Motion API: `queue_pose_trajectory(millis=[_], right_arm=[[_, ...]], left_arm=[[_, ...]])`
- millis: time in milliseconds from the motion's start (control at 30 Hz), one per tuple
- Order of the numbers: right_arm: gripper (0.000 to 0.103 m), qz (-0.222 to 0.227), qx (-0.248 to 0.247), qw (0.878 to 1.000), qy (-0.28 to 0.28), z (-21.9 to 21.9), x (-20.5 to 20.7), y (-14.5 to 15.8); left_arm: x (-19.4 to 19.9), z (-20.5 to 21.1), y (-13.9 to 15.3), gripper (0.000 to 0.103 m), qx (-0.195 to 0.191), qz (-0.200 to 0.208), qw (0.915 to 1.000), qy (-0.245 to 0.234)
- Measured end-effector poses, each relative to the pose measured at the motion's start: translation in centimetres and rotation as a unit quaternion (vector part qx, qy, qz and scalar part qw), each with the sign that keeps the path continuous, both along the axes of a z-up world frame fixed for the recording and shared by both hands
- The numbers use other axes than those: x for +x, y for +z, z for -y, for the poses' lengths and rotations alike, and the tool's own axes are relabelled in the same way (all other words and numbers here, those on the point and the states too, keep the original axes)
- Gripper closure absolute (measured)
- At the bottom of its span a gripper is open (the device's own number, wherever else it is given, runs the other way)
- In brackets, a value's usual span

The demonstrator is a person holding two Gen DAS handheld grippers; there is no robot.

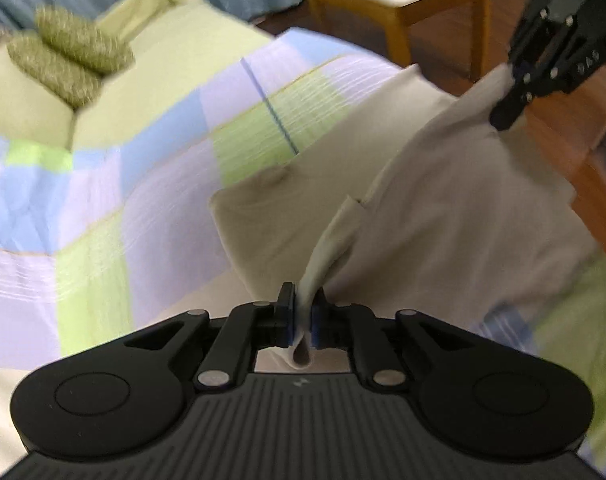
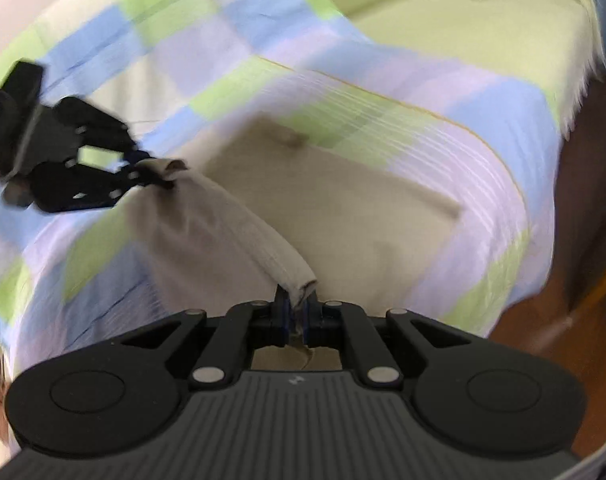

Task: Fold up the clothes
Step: 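Lower the shirt onto the blanket and open both grippers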

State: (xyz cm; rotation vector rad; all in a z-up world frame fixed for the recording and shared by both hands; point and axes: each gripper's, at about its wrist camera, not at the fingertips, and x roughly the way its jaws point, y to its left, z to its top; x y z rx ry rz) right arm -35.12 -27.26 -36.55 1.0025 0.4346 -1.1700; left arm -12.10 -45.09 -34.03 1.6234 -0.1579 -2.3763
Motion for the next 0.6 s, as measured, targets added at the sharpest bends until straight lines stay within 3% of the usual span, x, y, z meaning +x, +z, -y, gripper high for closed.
queue_pose_trajectory(millis=[67,100,200,267,367,400,600], right_arm=[[0.083,0.023,0.013,0.999,-0.019,1.0,-1.5,-1.2],[0.082,0.030,0.015,0.999,-0.020,1.1,-1.8,-1.4],[0.077,0.041,0.009,0.999,-0.028,0.7,-2.3,-1.6],[0.077,0.042,0.005,0.999,-0.033,0.4,-2.4,-1.8],[0.077,0.043,-0.002,0.998,-0.041,0.2,-2.6,-1.9],[0.077,0.042,-0.005,0.998,-0.044,0.3,-2.7,-1.7],[0.077,0.003,-0.013,0.999,-0.039,0.1,-2.1,-0.7]], left_arm=[[-0.6,1.6,-0.7,0.087,0.037,0.002,0.9991,0.019],[-0.6,2.1,-0.6,0.085,0.049,-0.002,0.9984,0.026],[-0.2,3.2,0.3,0.062,0.075,-0.016,0.9963,0.037],[0.4,3.5,0.7,0.060,0.079,-0.017,0.9962,0.031],[0.7,3.3,0.9,0.060,0.080,-0.011,0.9967,0.014],[0.7,3.1,0.8,0.060,0.074,-0.003,0.9972,-0.012],[0.7,2.8,0.2,0.061,0.019,0.019,0.9958,-0.087]])
